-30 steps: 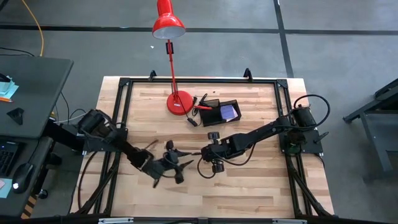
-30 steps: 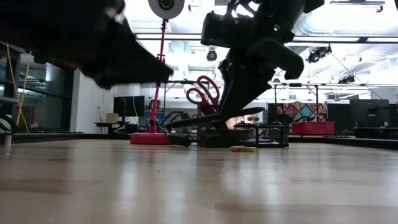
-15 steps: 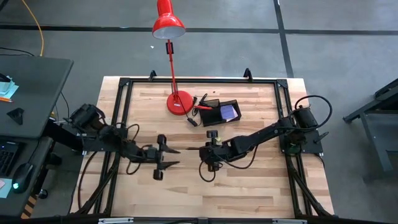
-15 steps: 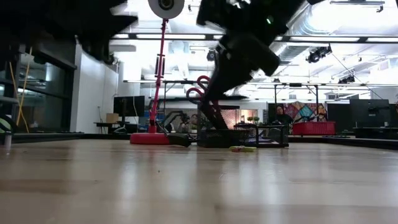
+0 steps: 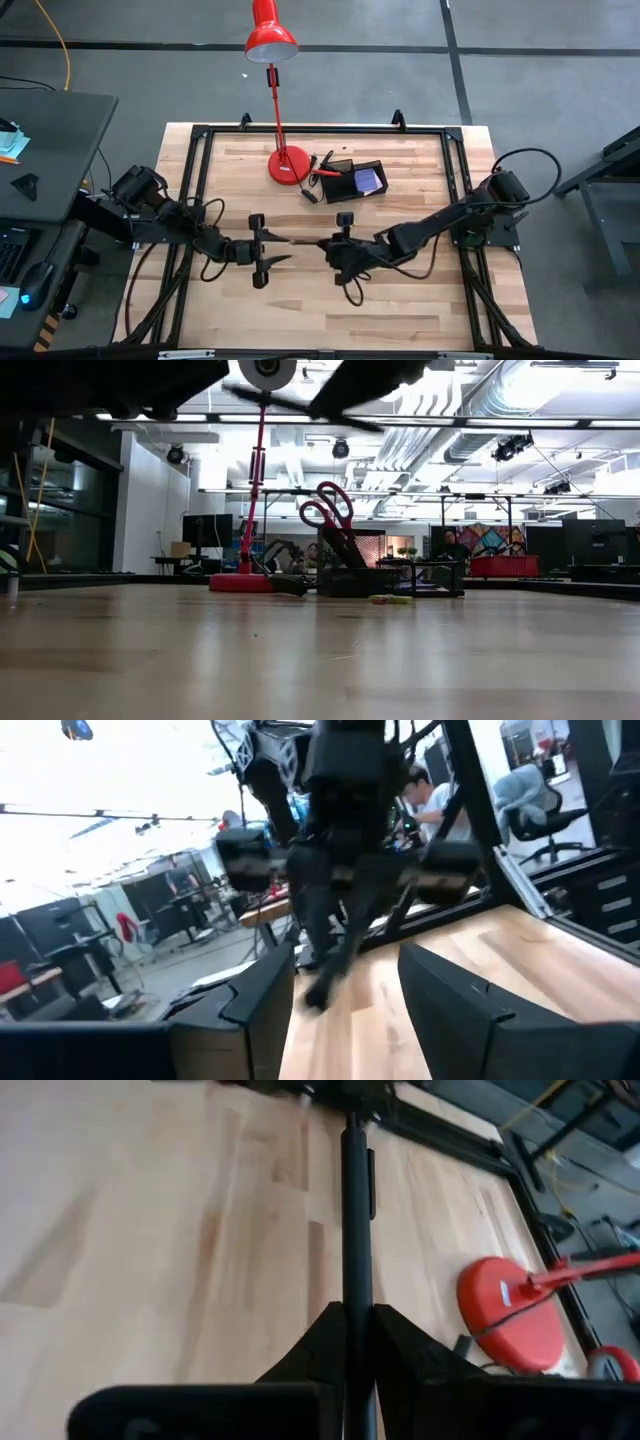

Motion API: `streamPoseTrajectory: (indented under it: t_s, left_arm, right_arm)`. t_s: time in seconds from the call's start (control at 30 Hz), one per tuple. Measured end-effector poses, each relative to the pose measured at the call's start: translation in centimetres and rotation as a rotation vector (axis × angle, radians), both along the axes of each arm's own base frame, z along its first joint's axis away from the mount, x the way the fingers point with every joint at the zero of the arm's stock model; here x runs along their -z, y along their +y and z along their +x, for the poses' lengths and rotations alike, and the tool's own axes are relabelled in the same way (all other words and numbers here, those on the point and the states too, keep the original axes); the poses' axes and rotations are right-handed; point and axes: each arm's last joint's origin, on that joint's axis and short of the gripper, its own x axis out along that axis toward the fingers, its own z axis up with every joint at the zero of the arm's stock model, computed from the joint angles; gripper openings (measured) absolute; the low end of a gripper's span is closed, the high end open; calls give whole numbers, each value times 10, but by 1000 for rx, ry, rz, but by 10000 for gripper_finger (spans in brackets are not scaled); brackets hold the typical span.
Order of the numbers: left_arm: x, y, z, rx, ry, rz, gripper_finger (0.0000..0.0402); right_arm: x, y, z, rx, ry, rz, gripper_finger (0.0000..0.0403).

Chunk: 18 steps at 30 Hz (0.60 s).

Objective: Pick and place office supplies into organizer
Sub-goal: Put the black pen into the black desk organizer

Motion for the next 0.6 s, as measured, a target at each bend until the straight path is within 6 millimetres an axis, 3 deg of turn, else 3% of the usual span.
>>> streamPoseTrajectory:
  t_s: [0.33,0.6]
  left_arm:
    - [-6,-3,5,10,-24,5,173]
    - [-14,-9,17,11,-27,14,173]
  right_arm:
    - [-8,15,-5,-52,-49,-9,23]
    - [-13,15,1,-145,-95,18,22]
